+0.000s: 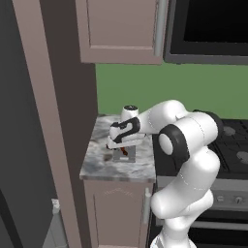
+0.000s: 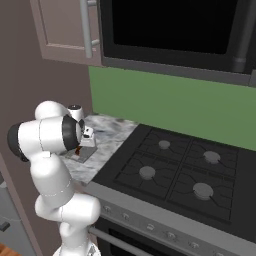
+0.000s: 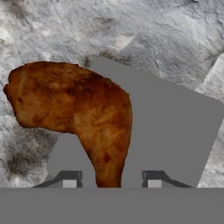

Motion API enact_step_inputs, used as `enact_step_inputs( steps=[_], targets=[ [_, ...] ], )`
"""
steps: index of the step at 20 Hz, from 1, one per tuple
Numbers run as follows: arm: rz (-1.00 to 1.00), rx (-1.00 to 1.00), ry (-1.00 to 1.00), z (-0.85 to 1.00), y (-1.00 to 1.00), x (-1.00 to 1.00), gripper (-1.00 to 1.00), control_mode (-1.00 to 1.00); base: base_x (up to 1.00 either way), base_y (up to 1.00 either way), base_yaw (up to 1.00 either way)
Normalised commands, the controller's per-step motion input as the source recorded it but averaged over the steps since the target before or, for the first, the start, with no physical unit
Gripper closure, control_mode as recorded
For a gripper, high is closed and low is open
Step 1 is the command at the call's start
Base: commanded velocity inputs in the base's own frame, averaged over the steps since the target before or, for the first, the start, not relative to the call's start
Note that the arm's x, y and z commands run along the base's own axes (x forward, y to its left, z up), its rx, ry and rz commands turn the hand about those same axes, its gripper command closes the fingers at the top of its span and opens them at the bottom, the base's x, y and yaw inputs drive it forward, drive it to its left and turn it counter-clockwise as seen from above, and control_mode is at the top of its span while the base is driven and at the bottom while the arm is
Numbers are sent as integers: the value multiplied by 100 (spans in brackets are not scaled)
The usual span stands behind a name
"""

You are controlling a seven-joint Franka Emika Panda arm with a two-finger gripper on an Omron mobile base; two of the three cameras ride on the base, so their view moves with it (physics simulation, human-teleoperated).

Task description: Take the chicken drumstick from the fridge and place it on the digital scale on the counter by the fridge. Wait a few seconds for a reading, then move it to the plate on the dining counter.

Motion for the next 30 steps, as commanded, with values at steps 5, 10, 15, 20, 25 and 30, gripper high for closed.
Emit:
enact_step_inputs(
  steps=[5,10,15,20,25,30],
  targets=[
    [0,0,0,0,0,0,-100,-100,0,0,0],
    [0,0,0,2,0,0,-100,-100,0,0,0],
    [0,0,0,28,-7,-41,-100,-100,0,0,0],
    [0,0,0,31,-17,-94,-100,-100,0,0,0],
    [0,0,0,28,-28,-98,-100,-100,0,0,0],
    [0,0,0,56,-29,-68,-100,-100,0,0,0]
  ],
)
